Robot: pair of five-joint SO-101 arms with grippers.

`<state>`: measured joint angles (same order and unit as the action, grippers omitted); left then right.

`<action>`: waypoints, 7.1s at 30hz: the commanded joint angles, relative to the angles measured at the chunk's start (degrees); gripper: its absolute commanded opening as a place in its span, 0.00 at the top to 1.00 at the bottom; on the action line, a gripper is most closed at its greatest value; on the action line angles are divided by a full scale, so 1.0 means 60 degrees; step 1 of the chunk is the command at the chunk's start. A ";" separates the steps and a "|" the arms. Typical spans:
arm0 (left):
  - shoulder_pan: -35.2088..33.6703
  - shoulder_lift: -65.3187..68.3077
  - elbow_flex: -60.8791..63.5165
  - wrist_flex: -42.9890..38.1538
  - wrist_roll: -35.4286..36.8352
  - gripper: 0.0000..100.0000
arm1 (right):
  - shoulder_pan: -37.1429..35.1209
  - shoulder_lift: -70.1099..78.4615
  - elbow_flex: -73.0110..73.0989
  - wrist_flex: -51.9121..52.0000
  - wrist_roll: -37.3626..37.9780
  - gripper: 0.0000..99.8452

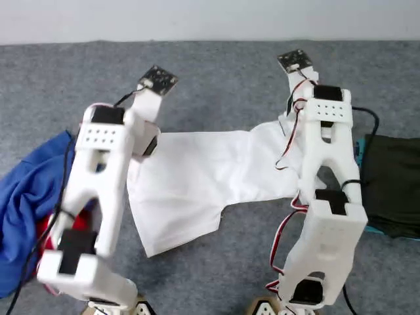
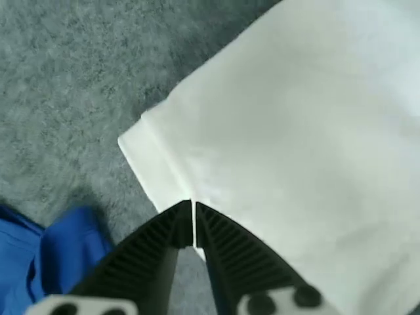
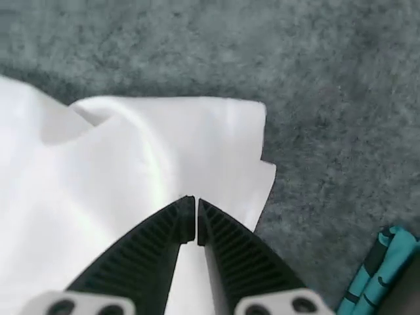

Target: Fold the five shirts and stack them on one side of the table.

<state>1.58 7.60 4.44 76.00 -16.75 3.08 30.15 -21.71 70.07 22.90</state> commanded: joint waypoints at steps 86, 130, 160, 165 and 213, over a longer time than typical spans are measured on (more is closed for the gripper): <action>0.0088 0.3062 -0.6659 0.4117 -0.0176 0.98 | 0.0139 0.2029 -0.6652 0.5062 -0.0308 0.99; -0.0733 -0.0396 0.3919 0.2828 -0.2491 0.98 | 0.1297 0.1941 -0.1465 0.5033 0.0996 0.99; -0.8996 -0.4864 0.2513 0.3473 -0.3194 0.98 | -0.6073 -0.4315 0.5070 0.2659 0.0967 0.98; -0.9040 -0.4864 0.2513 0.3516 -0.3165 0.98 | -0.7172 -0.4696 0.6579 0.1560 0.0967 0.85; -0.8996 -0.4864 0.2527 0.3516 -0.2828 0.98 | -0.9267 -0.1165 0.1348 0.5223 0.0982 0.85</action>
<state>-52.48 -19.56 21.41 97.63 -34.15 -53.10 26.90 -9.58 97.58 28.79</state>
